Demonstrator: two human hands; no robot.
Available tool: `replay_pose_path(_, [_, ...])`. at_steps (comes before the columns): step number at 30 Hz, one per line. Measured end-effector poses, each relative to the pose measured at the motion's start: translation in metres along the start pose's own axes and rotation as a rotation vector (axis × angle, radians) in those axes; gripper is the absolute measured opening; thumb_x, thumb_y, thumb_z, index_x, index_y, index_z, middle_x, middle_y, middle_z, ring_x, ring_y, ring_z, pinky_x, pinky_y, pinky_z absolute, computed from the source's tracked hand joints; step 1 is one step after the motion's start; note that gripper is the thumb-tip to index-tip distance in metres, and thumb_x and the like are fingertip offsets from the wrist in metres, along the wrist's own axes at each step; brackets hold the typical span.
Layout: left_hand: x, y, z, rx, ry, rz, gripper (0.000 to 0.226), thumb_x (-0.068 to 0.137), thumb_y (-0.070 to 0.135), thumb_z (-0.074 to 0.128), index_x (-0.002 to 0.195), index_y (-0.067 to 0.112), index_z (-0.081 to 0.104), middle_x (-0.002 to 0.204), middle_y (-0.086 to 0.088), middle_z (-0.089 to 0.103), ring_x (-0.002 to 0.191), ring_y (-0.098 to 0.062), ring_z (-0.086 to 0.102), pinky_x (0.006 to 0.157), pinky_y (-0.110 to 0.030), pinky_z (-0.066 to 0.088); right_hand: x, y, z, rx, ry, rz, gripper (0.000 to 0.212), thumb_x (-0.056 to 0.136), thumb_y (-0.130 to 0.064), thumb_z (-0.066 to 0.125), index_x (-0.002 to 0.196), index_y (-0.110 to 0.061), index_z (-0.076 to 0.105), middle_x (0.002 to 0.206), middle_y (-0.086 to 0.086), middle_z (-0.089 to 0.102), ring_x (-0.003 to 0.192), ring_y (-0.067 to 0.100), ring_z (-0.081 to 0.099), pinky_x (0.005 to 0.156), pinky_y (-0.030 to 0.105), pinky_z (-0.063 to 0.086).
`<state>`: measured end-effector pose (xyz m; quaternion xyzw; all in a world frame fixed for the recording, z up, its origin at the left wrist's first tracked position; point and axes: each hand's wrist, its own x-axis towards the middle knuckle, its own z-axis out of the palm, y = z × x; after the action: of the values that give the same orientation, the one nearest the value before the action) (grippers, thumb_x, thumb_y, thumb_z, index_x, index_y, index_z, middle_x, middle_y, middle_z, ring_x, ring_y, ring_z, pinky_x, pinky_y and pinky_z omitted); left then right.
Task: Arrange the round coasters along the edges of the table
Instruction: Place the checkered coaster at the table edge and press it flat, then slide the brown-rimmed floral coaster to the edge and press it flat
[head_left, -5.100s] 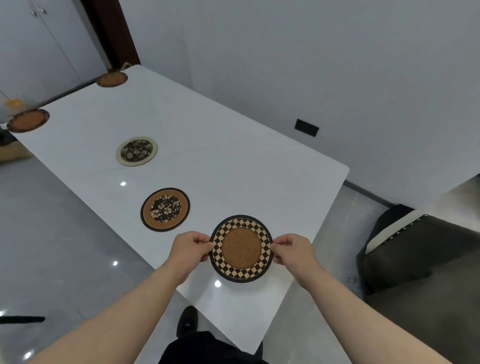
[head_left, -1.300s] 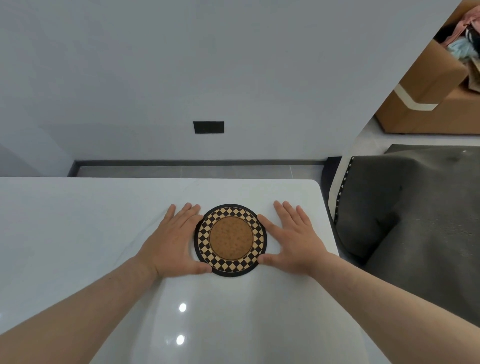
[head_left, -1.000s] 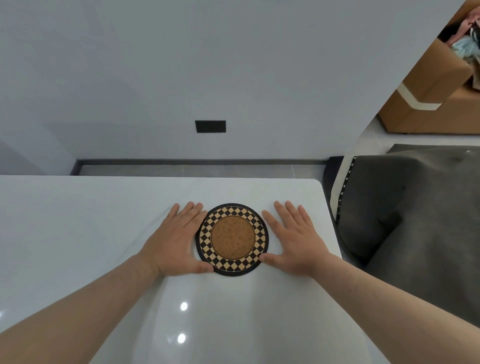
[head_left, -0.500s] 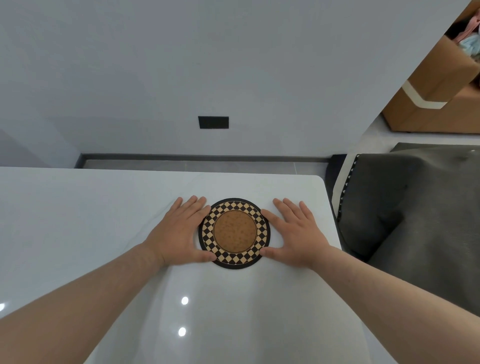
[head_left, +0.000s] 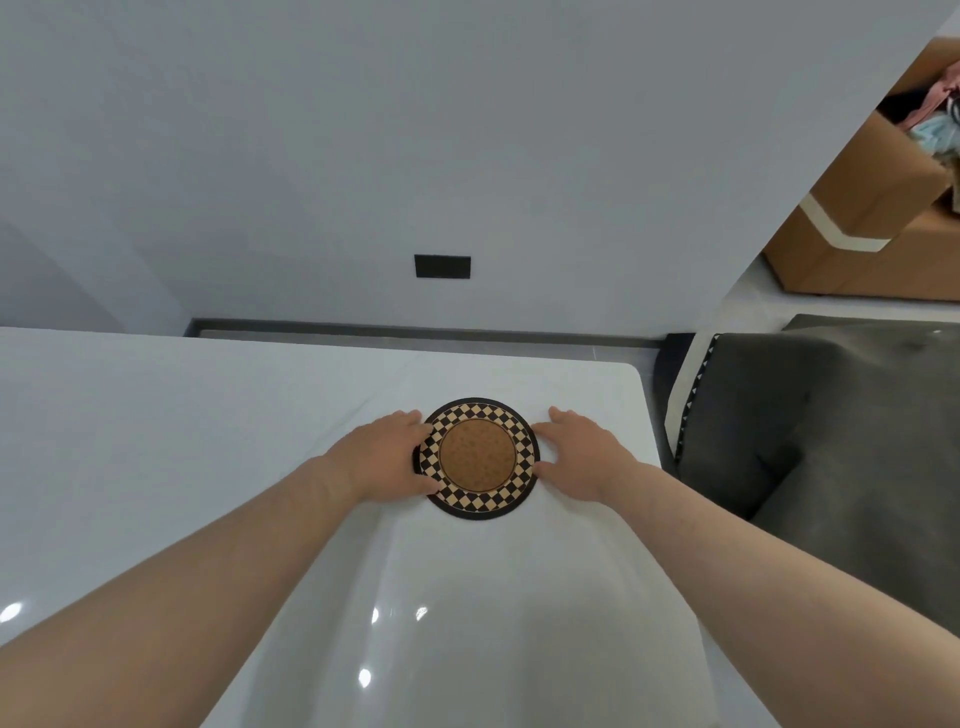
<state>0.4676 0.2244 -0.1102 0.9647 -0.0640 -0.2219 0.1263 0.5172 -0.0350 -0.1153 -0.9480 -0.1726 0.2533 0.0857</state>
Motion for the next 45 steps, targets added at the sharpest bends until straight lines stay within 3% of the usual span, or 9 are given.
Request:
replay_pose_path(2, [-0.013, -0.001, -0.008, -0.115, -0.035, -0.036, 0.053, 0.086, 0.04, 0.061, 0.133, 0.019, 0.05, 0.135, 0.0, 0.053, 0.127, -0.021, 0.046, 0.104, -0.035, 0.038, -0.011, -0.003, -0.006, 0.099, 0.014, 0.024, 0.057, 0.096, -0.038, 0.048, 0.148, -0.022, 0.033, 0.156, 0.003, 0.032, 0.143, 0.022, 0.028, 0.117, 0.037, 0.022])
replay_pose_path(6, [-0.043, -0.014, -0.02, -0.142, -0.022, -0.133, 0.049, 0.093, 0.036, 0.052, 0.14, 0.022, 0.045, 0.148, 0.004, 0.043, 0.136, -0.016, 0.038, 0.112, -0.031, 0.029, -0.039, -0.012, -0.021, 0.248, 0.05, 0.023, 0.038, 0.097, -0.023, 0.044, 0.133, -0.017, 0.053, 0.134, 0.003, 0.058, 0.122, 0.02, 0.052, 0.104, 0.031, 0.037])
replay_pose_path(11, [-0.083, -0.013, -0.032, -0.253, 0.044, -0.177, 0.043, 0.092, 0.034, 0.054, 0.133, 0.023, 0.052, 0.139, 0.006, 0.052, 0.125, -0.014, 0.05, 0.106, -0.029, 0.038, -0.067, -0.025, -0.035, 0.263, 0.07, -0.028, 0.036, 0.098, -0.015, 0.04, 0.129, -0.018, 0.058, 0.134, 0.0, 0.059, 0.122, 0.019, 0.053, 0.103, 0.029, 0.038])
replay_pose_path(16, [-0.125, -0.006, -0.032, -0.467, 0.131, -0.226, 0.042, 0.087, 0.04, 0.062, 0.125, 0.023, 0.059, 0.127, 0.007, 0.059, 0.115, -0.01, 0.055, 0.1, -0.028, 0.042, -0.089, -0.042, -0.044, 0.277, 0.061, -0.075, 0.052, 0.086, 0.001, 0.04, 0.13, -0.022, 0.058, 0.135, -0.001, 0.058, 0.125, 0.016, 0.05, 0.108, 0.029, 0.038])
replay_pose_path(30, [-0.236, -0.016, -0.028, -0.528, 0.213, -0.286, 0.035, 0.091, 0.043, 0.055, 0.121, 0.026, 0.061, 0.126, 0.01, 0.059, 0.115, -0.009, 0.053, 0.1, -0.029, 0.04, -0.172, -0.099, -0.039, 0.223, 0.03, -0.127, 0.042, 0.09, -0.016, 0.053, 0.132, -0.021, 0.055, 0.132, -0.003, 0.058, 0.116, 0.014, 0.055, 0.095, 0.021, 0.038])
replay_pose_path(38, [-0.305, -0.037, -0.016, -0.349, 0.138, -0.269, 0.042, 0.091, 0.043, 0.054, 0.131, 0.027, 0.053, 0.136, 0.008, 0.054, 0.121, -0.011, 0.051, 0.103, -0.028, 0.04, -0.229, -0.121, -0.024, 0.222, 0.063, -0.092, 0.038, 0.091, -0.02, 0.052, 0.129, -0.022, 0.057, 0.127, -0.003, 0.061, 0.103, 0.013, 0.058, 0.094, 0.025, 0.044])
replay_pose_path(45, [-0.361, -0.033, -0.01, -0.397, 0.097, -0.256, 0.04, 0.095, 0.022, 0.045, 0.135, 0.022, 0.051, 0.142, 0.003, 0.05, 0.13, -0.014, 0.045, 0.108, -0.029, 0.034, -0.287, -0.14, -0.003, 0.186, 0.014, -0.063, 0.044, 0.092, -0.027, 0.05, 0.136, -0.023, 0.051, 0.137, -0.005, 0.056, 0.118, 0.013, 0.055, 0.101, 0.026, 0.04])
